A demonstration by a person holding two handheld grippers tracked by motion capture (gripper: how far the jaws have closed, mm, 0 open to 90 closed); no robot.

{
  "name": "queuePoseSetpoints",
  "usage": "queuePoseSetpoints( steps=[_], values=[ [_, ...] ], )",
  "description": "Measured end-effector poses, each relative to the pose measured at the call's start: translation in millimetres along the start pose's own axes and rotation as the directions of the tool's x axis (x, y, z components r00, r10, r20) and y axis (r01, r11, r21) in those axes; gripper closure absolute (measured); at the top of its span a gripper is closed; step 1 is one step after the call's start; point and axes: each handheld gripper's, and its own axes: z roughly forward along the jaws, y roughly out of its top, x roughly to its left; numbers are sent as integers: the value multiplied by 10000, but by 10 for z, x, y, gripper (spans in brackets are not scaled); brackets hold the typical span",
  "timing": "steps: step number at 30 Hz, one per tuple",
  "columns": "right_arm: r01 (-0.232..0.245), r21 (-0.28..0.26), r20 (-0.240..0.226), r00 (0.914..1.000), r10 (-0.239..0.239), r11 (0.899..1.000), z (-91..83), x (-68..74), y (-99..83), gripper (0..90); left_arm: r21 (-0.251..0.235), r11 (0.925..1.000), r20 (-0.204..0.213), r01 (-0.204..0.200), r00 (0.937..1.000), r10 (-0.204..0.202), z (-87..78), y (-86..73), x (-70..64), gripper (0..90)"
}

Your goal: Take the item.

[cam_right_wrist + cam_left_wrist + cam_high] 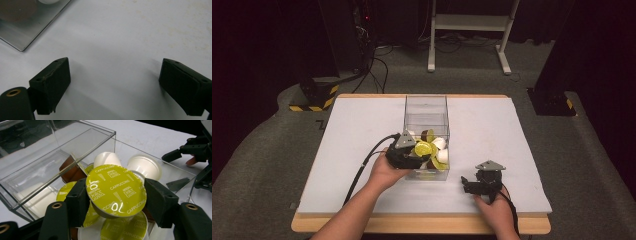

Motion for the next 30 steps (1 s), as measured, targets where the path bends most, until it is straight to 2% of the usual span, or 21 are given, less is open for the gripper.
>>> queuePoseSetpoints(
  steps=[3,5,15,17,19,23,30],
  values=[
    [-2,0,-5,10000,2,10000,0,0,0,102,-143,9997,26,176,9998,-176,-27,13,7,397],
    [-1,1,-1,10000,1,10000,0,0,0,102,-175,9998,100,129,9999,-127,-49,25,21,397],
    [-2,2,-6,10000,2,10000,0,0,0,102,-641,9972,47,389,9992,-387,-153,102,47,398],
    [0,1,-2,10000,0,10000,0,0,0,102,-689,9971,25,331,9995,-330,-198,128,74,398],
    [-5,4,-7,10000,5,10000,0,0,0,102,-835,9955,5,458,9989,-459,-229,145,89,399],
    [1,1,-1,10000,-1,10000,0,0,0,102,-950,9946,-76,423,9990,-432,-301,176,141,399],
    [1,1,-1,10000,-1,10000,0,0,0,102,-1292,9899,-266,588,9977,-627,-404,228,228,400]
  ],
)
